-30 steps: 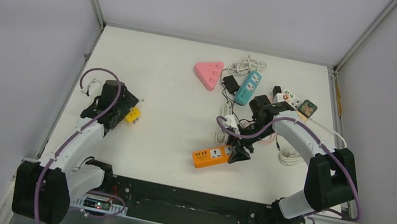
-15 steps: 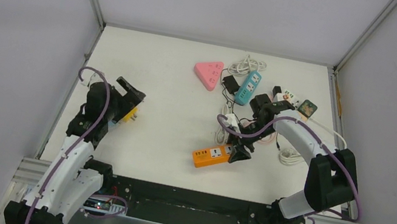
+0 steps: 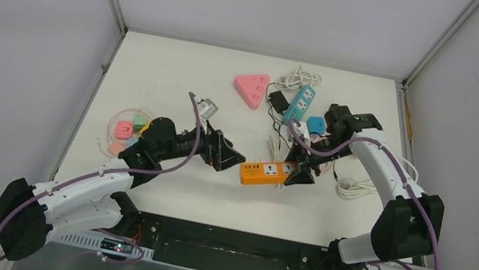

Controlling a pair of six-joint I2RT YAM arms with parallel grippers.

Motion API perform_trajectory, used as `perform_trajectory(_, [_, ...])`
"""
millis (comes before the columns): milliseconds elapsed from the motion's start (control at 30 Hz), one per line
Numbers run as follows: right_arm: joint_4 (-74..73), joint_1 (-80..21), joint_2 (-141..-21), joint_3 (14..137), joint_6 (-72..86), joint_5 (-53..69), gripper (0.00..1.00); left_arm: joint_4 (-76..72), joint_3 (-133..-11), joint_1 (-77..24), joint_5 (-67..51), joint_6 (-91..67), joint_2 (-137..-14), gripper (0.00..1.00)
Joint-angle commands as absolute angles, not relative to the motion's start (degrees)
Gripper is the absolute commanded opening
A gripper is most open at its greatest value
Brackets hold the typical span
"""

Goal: Pull the plug off the socket
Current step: Place the socket at the center of the board.

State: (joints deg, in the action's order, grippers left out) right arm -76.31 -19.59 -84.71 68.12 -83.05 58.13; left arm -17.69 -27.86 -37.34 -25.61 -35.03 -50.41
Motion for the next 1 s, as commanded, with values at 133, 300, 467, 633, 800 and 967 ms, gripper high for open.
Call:
perform_trajectory(133, [-85.9, -17.0, -83.1, 72.7, -88.7, 66.8, 0.00, -34.5, -29.6, -45.5, -23.5, -21.1, -59.0, 0.93])
perform_trajectory(300, [-88.3, -15.6, -83.1, 74.2, -89.0, 67.4, 0.00, -39.4, -30.2, -47.0, -25.4, -21.0, -62.6, 0.93])
perform_trajectory(467, [-89.2, -15.5, -83.0, 74.2, -90.1, 68.0, 0.00, -38.8, -32.5, -48.8, -26.5, -18.8, -65.7, 0.93])
perform_trajectory(633, [-89.6, -15.5, -84.2, 73.9, -90.7, 67.9, 0.00, -40.6, -32.6, -49.1, -29.3, -19.5, -65.3, 0.95])
perform_trajectory(800, [-90.5, -15.5, -85.5, 73.9, -91.8, 67.6, 0.00, -36.4, -36.0, -49.1, -33.5, -22.8, -64.8, 0.95])
perform_trajectory(967, [-92.3, -15.5, -86.4, 74.1, -93.8, 67.9, 0.00, -29.6, -40.7, -49.1, -37.3, -25.2, -67.6, 0.95])
